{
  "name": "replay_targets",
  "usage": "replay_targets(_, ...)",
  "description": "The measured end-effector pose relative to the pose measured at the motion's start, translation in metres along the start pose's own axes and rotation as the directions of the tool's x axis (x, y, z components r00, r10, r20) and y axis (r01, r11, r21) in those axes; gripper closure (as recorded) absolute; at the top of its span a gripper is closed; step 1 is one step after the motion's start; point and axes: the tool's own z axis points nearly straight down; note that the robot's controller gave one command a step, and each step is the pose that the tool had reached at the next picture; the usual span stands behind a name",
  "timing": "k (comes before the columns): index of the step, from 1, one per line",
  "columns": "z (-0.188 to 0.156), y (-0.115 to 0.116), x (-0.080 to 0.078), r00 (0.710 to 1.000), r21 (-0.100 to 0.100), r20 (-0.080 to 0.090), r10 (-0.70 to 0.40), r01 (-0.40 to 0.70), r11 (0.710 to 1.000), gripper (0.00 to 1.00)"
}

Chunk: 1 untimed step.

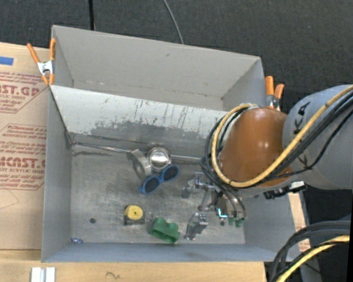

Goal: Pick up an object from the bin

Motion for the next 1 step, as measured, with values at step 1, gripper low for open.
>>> replay_targets(1,0.0762,0.0049,-0.0066,0.996,0.002,0.023,-0.088,0.088,0.996,0.00)
